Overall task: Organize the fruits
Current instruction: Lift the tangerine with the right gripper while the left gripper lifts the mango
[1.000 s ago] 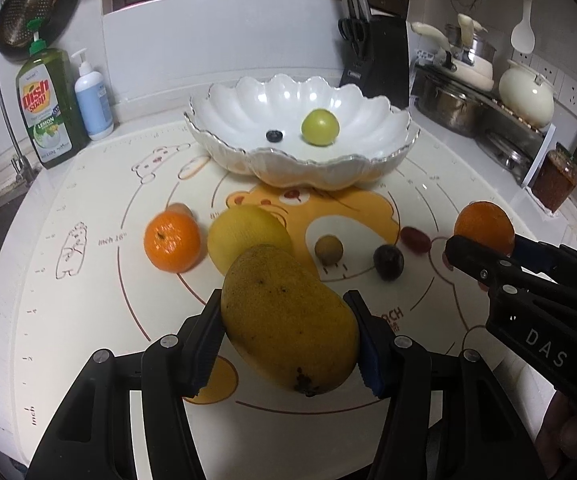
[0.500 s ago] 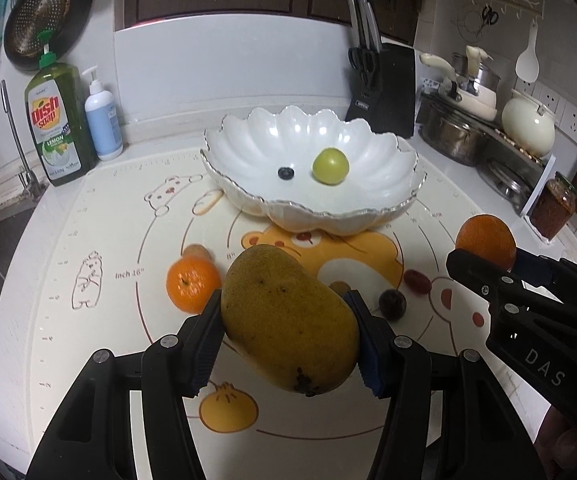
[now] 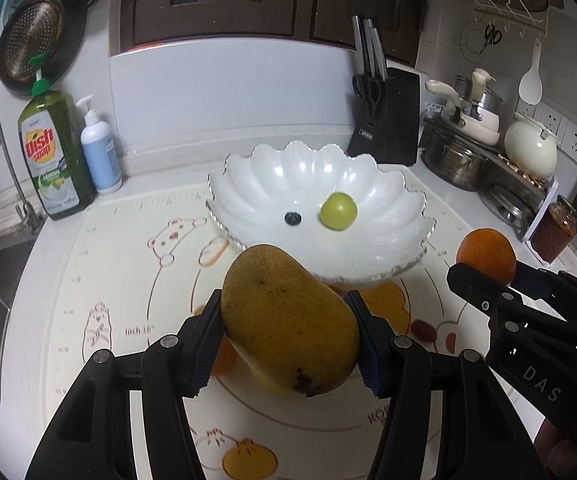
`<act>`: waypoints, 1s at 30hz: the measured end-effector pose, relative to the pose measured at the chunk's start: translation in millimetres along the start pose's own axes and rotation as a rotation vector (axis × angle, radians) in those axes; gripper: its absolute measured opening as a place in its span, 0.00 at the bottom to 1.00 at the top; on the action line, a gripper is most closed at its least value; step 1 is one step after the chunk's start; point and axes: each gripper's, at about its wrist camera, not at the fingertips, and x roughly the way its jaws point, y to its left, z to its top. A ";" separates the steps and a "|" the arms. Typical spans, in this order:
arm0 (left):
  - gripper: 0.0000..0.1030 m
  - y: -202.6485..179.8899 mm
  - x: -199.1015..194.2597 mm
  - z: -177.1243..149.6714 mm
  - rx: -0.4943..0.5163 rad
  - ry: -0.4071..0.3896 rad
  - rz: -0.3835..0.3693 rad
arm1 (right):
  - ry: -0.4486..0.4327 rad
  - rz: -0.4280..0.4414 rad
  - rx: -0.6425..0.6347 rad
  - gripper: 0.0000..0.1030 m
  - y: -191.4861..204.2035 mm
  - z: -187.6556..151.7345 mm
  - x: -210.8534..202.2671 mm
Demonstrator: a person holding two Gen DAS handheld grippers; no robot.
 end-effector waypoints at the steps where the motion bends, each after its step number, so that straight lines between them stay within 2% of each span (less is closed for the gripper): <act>1: 0.56 1.9 0.6 4.1 -0.001 -0.008 0.001 | -0.002 0.000 0.001 0.44 0.9 2.3 1.1; 10: 0.56 17.9 12.0 44.4 0.030 -0.047 -0.015 | -0.034 -0.016 0.010 0.44 7.1 31.4 18.2; 18: 0.56 15.6 38.4 75.0 0.120 -0.026 -0.066 | -0.041 -0.039 0.041 0.44 5.9 51.6 38.0; 25: 0.56 17.4 65.3 85.7 0.148 -0.005 -0.065 | 0.000 -0.073 0.064 0.44 0.9 58.7 64.4; 30: 0.56 21.6 92.6 82.4 0.148 0.051 -0.068 | 0.038 -0.087 0.081 0.44 -2.7 56.2 84.5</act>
